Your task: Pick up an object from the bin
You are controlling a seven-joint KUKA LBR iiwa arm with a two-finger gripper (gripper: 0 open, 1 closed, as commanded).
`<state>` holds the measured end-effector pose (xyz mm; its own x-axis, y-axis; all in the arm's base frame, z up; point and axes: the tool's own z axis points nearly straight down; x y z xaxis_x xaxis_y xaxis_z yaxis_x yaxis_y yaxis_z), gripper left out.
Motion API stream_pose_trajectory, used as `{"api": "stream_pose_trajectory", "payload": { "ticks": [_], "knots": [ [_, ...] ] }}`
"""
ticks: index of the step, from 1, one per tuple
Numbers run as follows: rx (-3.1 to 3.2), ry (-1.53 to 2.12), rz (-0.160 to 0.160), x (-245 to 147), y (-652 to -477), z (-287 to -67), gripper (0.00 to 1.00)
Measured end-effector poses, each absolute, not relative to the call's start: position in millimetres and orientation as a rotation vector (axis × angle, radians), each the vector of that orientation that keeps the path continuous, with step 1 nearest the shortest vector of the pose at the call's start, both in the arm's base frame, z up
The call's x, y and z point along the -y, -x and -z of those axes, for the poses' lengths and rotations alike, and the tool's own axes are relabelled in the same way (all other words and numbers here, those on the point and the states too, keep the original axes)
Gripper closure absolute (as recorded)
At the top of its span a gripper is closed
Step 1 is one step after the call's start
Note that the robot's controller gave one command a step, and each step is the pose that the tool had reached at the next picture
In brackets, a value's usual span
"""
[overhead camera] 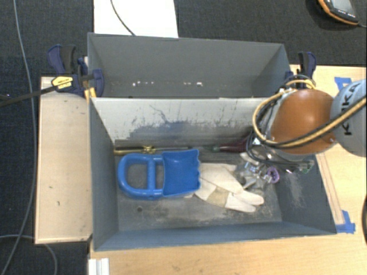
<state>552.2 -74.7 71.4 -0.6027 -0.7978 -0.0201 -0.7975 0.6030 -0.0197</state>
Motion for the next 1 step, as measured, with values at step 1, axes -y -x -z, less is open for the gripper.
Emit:
{"api": "stream_pose_trajectory", "payload": {
  "ticks": [1],
  "knots": [
    [-2.924,1.081,0.007,144.2,-508.6,-72.7,1.0]
  ]
}}
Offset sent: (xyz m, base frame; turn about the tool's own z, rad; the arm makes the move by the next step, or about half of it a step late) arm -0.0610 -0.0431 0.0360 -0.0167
